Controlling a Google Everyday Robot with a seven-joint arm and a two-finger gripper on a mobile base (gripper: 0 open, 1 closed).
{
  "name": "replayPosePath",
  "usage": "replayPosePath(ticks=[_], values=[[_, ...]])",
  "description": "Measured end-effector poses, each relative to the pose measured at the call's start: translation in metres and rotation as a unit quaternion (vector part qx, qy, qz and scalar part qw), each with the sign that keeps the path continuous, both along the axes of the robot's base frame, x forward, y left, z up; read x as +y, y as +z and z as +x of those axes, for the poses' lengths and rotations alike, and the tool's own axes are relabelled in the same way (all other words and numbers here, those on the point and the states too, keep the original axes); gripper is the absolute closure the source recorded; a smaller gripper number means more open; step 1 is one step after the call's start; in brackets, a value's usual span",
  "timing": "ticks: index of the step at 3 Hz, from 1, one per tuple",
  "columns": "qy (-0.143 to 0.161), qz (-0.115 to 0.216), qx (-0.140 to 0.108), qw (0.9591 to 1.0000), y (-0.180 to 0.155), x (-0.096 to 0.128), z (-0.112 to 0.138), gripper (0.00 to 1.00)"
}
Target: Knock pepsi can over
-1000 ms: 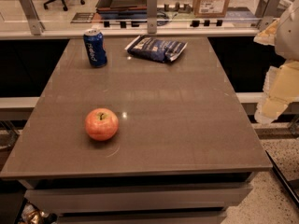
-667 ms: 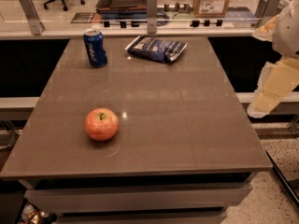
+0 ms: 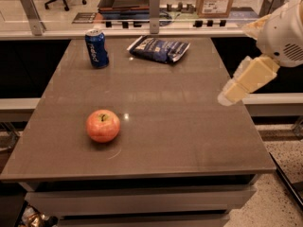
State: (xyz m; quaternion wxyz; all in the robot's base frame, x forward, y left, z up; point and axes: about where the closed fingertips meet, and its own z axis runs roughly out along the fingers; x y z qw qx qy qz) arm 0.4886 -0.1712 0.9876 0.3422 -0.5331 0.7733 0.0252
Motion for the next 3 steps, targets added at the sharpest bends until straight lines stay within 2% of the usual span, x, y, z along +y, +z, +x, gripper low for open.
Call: replayPosePath(ticks=[1,2,3], values=[[-0.001,0.074,-0.039,0.9965,0.002,0.026,0.028,0.00],[-0.006,0.138,-0.069,0.9881,0.000,0.051,0.057,0.00],[0.007,0.196,-0.069,0.9781,-0.009,0.108,0.111,0.00]])
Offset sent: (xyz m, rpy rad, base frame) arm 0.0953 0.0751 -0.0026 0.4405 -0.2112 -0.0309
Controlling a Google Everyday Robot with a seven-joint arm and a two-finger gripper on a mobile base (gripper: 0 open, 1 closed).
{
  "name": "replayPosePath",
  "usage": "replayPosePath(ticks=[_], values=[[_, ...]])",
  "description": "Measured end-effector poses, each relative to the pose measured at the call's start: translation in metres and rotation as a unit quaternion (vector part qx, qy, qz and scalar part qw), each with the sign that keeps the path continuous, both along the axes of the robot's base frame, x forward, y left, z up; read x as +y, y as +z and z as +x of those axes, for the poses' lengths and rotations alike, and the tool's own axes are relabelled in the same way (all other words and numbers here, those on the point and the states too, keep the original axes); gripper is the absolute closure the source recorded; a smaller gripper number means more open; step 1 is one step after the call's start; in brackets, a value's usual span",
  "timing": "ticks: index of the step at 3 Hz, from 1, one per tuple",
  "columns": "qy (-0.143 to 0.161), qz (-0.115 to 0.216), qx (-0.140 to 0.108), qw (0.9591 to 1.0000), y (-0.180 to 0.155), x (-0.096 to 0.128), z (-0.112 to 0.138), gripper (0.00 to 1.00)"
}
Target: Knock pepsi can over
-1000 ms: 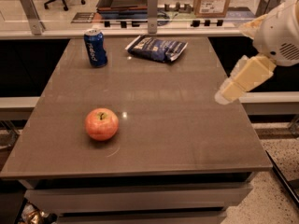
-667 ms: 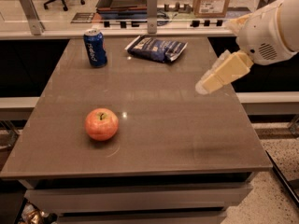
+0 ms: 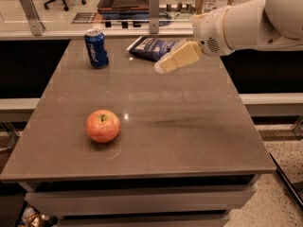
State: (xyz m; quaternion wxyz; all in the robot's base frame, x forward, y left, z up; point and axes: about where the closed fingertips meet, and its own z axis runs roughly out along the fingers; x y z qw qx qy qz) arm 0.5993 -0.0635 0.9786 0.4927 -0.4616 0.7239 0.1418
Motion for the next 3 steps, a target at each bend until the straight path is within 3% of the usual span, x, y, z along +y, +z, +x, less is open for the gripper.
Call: replayPosePath(ticks=[1,3], values=[[-0.004,0.005,-0.002,1.0000,0.000,0.003,0.006,0.00],[0.011,0.070,-0.012,0.9974,-0.024,0.044,0.053,0.00]])
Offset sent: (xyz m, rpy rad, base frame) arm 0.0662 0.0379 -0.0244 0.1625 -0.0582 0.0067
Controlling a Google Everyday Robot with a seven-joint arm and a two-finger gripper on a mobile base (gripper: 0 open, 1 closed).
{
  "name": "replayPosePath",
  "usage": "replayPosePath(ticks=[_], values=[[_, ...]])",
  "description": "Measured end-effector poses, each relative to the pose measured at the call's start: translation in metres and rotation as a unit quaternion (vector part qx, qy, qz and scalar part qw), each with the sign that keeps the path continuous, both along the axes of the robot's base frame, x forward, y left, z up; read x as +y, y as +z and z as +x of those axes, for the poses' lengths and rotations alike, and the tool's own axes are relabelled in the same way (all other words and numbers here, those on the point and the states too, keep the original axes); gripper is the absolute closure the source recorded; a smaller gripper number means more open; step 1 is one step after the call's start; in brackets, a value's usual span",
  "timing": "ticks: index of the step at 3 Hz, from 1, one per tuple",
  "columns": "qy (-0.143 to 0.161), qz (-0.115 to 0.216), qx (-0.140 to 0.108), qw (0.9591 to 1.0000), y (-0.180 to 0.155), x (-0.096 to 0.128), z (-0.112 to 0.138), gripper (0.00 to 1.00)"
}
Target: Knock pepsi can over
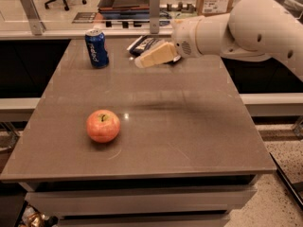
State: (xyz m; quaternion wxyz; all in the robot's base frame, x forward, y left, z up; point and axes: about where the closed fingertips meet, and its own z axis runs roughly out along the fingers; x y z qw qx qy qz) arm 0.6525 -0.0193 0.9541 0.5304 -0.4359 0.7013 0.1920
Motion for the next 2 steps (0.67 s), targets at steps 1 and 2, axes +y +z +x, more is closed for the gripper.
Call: replayPosePath(ticks=[1,2], values=[[0.005,0.027,0.004,0.9996,-0.017,0.028,0.020,0.00],[0.006,0.050,-0.002,0.9987,-0.024,0.054,0.042,0.00]])
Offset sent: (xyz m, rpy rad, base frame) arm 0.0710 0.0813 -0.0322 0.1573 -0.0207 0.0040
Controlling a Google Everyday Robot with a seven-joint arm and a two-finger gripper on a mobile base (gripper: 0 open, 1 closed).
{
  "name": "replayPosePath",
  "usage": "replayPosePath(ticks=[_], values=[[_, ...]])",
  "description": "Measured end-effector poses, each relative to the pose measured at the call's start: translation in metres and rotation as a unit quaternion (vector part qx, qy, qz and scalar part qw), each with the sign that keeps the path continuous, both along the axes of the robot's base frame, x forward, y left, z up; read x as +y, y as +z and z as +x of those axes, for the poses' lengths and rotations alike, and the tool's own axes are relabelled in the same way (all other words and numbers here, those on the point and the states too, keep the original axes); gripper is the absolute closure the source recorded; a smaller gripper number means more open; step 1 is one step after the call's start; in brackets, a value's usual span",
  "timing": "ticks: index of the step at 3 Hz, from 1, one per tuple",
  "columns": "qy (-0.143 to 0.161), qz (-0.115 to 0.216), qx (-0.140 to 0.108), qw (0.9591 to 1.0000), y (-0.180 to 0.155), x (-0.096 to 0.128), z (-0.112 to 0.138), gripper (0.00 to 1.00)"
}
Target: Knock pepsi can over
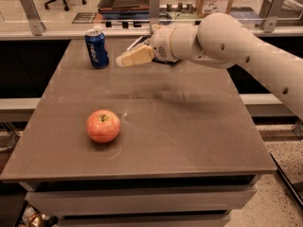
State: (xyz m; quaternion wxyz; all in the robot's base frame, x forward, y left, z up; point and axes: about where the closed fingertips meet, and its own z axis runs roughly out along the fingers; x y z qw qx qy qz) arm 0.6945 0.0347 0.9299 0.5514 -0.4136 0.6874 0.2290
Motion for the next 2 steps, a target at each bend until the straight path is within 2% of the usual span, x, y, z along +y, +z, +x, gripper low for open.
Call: replayPosePath(ticks=[2], values=[[0.036,0.026,-0.006,0.9990,-0.004,0.063,0.041,0.00]])
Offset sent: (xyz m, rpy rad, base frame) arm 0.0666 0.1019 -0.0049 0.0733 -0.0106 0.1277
